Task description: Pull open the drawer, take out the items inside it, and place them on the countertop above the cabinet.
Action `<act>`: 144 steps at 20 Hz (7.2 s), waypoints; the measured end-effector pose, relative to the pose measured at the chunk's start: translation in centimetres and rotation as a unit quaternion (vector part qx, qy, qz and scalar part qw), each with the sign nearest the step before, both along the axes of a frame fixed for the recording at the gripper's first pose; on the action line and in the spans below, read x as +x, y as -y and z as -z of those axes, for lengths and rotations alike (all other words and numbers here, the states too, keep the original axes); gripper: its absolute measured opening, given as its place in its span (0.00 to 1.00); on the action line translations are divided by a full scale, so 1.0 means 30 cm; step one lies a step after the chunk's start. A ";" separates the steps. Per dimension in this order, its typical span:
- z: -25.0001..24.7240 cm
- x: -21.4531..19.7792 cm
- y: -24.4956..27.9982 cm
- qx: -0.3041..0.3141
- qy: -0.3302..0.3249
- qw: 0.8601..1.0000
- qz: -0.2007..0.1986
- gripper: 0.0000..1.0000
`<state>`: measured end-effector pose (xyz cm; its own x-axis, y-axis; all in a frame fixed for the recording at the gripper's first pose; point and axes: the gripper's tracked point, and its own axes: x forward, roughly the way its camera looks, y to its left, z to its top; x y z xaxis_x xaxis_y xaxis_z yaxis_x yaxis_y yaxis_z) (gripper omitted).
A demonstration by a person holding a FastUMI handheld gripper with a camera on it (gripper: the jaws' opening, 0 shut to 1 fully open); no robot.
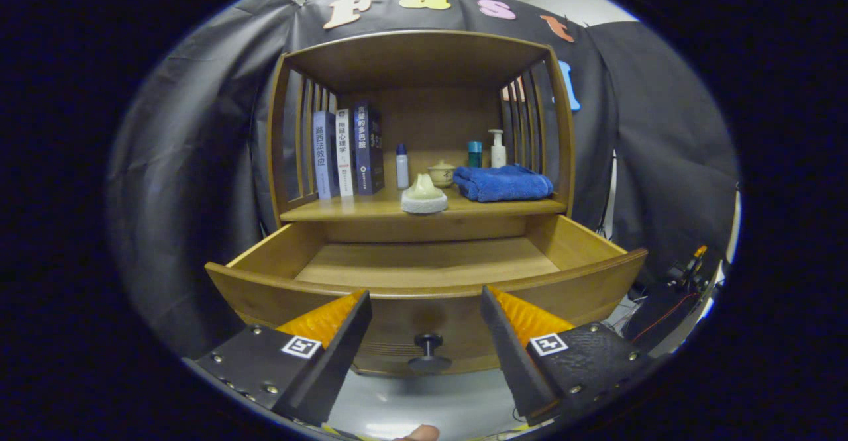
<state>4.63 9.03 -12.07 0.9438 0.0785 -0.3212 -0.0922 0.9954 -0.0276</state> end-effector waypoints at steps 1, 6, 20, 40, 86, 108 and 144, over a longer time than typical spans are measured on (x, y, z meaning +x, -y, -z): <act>-0.016 0.007 -0.003 0.003 0.009 1.000 0.000 0.99; 0.036 0.012 -0.014 0.001 -0.009 1.000 -0.005 0.99; 0.275 -0.024 0.032 -0.040 -0.111 0.993 0.005 1.00; 0.267 0.069 0.028 -0.059 -0.113 0.992 -0.001 1.00; 0.329 0.566 -0.061 0.013 -0.104 0.994 0.024 0.99; 0.049 0.424 0.174 -0.029 -0.108 0.994 -0.007 0.99; 0.063 0.320 1.147 -0.049 -0.042 0.998 -0.014 0.95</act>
<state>14.22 -25.36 -13.97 0.9113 0.0681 -0.4060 -0.1253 0.9853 -0.1162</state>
